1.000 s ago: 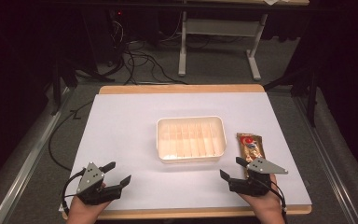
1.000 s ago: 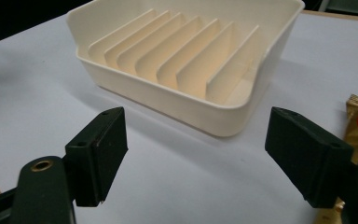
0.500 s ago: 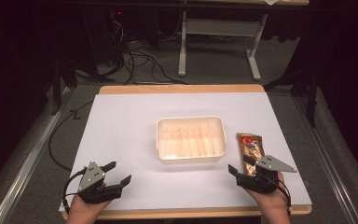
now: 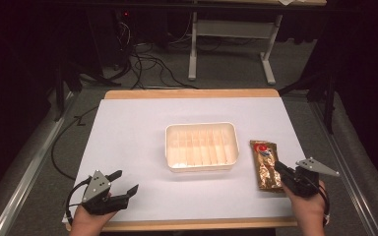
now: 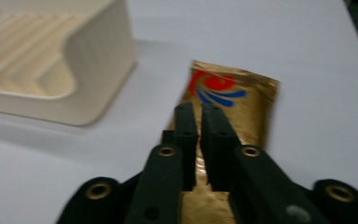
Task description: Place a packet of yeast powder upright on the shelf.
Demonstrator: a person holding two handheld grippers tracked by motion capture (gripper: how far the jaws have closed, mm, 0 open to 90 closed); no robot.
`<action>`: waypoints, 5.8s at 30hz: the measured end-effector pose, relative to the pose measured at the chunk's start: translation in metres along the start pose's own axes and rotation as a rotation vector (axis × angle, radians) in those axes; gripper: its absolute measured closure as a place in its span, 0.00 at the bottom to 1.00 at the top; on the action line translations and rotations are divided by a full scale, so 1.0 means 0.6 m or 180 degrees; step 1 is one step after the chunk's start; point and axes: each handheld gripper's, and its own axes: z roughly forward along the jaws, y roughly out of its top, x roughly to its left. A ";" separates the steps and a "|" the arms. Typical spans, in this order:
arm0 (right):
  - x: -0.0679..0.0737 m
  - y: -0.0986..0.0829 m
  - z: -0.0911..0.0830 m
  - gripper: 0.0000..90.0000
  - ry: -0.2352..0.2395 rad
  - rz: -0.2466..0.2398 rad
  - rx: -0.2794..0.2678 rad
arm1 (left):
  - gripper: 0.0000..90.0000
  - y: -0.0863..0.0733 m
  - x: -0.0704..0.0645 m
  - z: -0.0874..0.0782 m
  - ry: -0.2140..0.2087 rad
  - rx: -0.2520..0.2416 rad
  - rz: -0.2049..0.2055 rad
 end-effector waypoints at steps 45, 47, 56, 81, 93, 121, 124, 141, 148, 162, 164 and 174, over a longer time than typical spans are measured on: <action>0.025 -0.009 0.057 1.00 0.0546 -0.0419 0.0674 | 0.30 -0.002 -0.003 -0.002 0.0056 0.0012 -0.0005; 0.019 -0.005 0.057 1.00 0.0515 -0.0377 0.0601 | 0.30 -0.002 -0.002 -0.003 0.0060 0.0006 -0.0005; -0.004 0.047 0.104 0.72 0.0392 0.0160 0.0296 | 0.30 -0.008 0.001 -0.012 0.0116 0.0012 -0.0031; 0.040 0.062 0.193 1.00 0.0158 -0.0265 0.0925 | 0.30 -0.009 0.002 -0.010 0.0099 0.0025 -0.0011; 0.011 0.019 0.106 1.00 0.0208 -0.0217 0.0937 | 0.30 -0.006 -0.001 -0.009 0.0111 0.0017 0.0001; -0.015 -0.033 -0.012 0.55 0.0391 0.0619 0.0337 | 0.30 0.013 -0.006 0.015 -0.0005 -0.0074 0.0025; -0.027 -0.047 -0.027 0.56 0.0359 0.0705 0.0320 | 0.30 0.019 -0.009 0.022 -0.0051 -0.0102 0.0045; -0.049 -0.083 -0.019 0.35 0.0712 0.1334 0.0460 | 0.30 0.032 -0.019 0.050 -0.0188 -0.0076 0.0140; -0.043 -0.083 -0.006 0.30 0.0872 0.1504 0.0496 | 0.30 0.030 -0.019 0.048 -0.0176 -0.0057 0.0136; -0.038 -0.084 0.015 0.33 0.1091 0.1756 0.0482 | 0.30 0.023 -0.017 0.040 -0.0139 -0.0033 0.0119; -0.035 -0.081 0.019 0.34 0.1108 0.1754 0.0502 | 0.30 0.022 -0.016 0.038 -0.0128 -0.0024 0.0115; -0.028 -0.074 0.040 0.57 0.1120 0.1671 0.0564 | 0.30 0.012 -0.010 0.021 -0.0039 -0.0019 0.0071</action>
